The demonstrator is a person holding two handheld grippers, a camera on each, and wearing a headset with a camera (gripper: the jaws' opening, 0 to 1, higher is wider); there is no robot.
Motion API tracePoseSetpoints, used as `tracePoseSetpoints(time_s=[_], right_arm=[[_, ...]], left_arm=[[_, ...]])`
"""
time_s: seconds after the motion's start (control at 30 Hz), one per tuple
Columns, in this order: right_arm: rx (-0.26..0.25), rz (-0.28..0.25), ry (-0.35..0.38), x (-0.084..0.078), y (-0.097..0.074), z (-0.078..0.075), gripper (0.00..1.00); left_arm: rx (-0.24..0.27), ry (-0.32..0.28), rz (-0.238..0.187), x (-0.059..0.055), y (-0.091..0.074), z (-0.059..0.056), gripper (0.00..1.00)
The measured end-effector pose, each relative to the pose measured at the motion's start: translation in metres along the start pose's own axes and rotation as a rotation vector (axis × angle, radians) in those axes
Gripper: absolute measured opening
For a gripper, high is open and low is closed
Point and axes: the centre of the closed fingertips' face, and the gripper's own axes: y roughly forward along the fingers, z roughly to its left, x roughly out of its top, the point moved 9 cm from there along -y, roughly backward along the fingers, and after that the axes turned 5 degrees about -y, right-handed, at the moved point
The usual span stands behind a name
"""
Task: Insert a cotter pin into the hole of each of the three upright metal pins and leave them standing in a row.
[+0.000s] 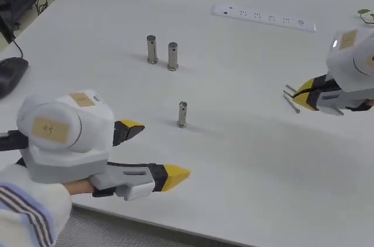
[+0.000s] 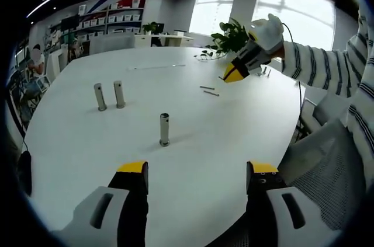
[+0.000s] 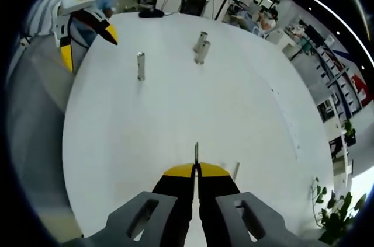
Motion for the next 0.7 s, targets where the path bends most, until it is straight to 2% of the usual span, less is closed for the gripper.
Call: tracePoseSetpoints(time_s=[0.27, 0.53, 0.7], right_arm=[[-0.001, -0.021, -0.006, 0.006, -0.002, 0.017, 0.02], [0.005, -0.04, 0.032, 0.008, -0.001, 0.037, 0.02], [-0.004, -0.045, 0.031, 0.01, -0.003, 0.049, 0.02]], left_arm=[[-0.035, 0.02, -0.002, 0.003, 0.007, -0.006, 0.64], [-0.074, 0.044, -0.002, 0.009, 0.016, -0.013, 0.62], [-0.107, 0.056, 0.006, 0.011, 0.023, -0.019, 0.61]])
